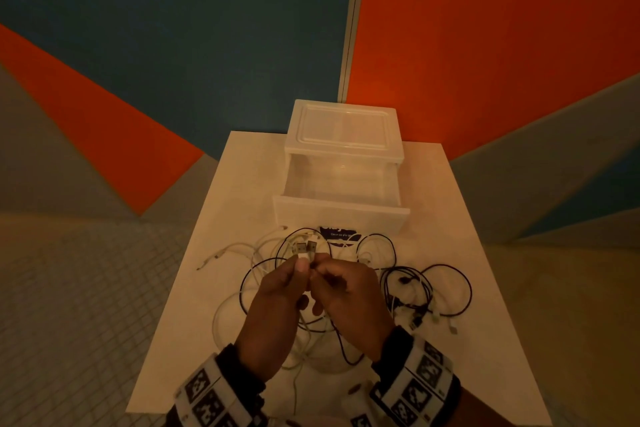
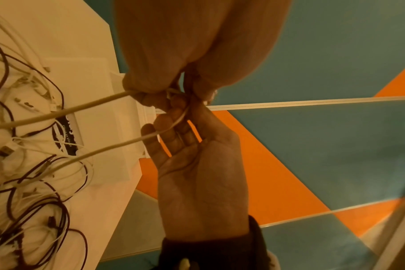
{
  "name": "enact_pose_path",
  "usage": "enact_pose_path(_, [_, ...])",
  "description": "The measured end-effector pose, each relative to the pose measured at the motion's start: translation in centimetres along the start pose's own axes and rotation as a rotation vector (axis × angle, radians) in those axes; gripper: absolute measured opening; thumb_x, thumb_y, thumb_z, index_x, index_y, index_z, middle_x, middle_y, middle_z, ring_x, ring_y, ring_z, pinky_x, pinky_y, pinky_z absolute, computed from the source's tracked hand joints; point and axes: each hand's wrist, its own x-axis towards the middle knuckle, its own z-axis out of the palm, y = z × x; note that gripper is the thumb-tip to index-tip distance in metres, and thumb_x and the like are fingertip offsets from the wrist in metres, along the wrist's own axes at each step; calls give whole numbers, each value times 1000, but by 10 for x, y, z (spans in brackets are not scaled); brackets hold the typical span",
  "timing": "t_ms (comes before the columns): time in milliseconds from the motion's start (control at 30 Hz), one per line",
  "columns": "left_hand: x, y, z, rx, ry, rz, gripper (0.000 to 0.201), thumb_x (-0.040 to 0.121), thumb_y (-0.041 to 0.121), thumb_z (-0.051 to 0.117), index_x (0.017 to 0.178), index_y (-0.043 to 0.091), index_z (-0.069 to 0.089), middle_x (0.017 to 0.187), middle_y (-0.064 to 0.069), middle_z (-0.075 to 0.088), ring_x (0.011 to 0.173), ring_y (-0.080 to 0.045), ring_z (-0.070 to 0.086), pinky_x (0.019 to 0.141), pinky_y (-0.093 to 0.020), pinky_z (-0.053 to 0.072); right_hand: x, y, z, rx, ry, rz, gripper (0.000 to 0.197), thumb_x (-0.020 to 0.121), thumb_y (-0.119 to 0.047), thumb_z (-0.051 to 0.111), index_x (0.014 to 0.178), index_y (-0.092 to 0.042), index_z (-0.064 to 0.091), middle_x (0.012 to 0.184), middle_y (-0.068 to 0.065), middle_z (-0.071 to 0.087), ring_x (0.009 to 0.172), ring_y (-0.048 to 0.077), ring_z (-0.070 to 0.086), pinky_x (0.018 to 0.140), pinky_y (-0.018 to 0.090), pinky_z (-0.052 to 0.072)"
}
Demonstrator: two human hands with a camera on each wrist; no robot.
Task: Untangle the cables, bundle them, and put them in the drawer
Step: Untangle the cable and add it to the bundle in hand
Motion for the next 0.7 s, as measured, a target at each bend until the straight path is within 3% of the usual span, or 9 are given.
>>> enact_pose_path(100, [3,1,-1,-20,14,13,37,100,31,39,101,11,70,89,-27,62,76,-29,50,65,-42,39,2,0,2,-13,-17,-28,23,95,-16,55,79,-7,69,68,-2,68,54,10,63,51,22,50])
enact_pose_path(200, [9,0,-6,-65,63,-18,40,96,33,40,96,0,64,87,-18,65,73,-27,57,58,-31,48,4,9,3,-54,-146,-38,25,98,-16,49,82,-7,66,76,14,68,61,25,61,60,37,52])
enact_pose_path(300, [15,3,-12,-54,79,-6,38,98,34,37,87,4,57,83,-14,66,78,-23,62,71,-34,49,1,33,1,-116,-274,10,27,98,-11,43,80,-10,63,72,8,62,63,12,55,61,30,46])
enact_pose_path(400, [19,10,-15,-140,79,7,30,99,31,36,85,7,49,61,-5,45,59,-19,48,76,-39,51,2,67,-9,-163,-332,77,29,101,-12,39,79,-9,57,68,-6,52,62,1,47,63,19,40])
enact_pose_path(500, [22,23,-24,-263,64,29,27,99,33,42,81,14,48,61,3,28,53,-12,27,56,-29,41,7,115,-26,-215,-281,204,32,100,-17,38,72,-22,52,68,1,49,62,8,44,64,32,41])
enact_pose_path(567, [23,31,-32,-322,16,45,25,96,33,43,79,15,49,62,4,25,53,-11,20,50,-25,27,10,140,-36,-374,-221,217,29,97,-35,36,70,-32,47,68,-6,50,63,9,45,65,36,45])
enact_pose_path(633, [23,32,-38,-263,-40,52,27,94,36,43,79,15,49,62,4,26,53,-11,21,50,-27,23,17,145,-43,-478,-100,204,33,97,-49,35,79,-29,54,74,-3,58,67,13,53,69,37,49])
enact_pose_path(700, [24,30,-40,-77,-124,48,33,94,42,43,80,12,47,61,2,32,54,-11,25,52,-28,23,31,122,-46,-436,77,101,27,99,-34,45,82,-19,59,73,2,61,66,13,55,65,31,48])
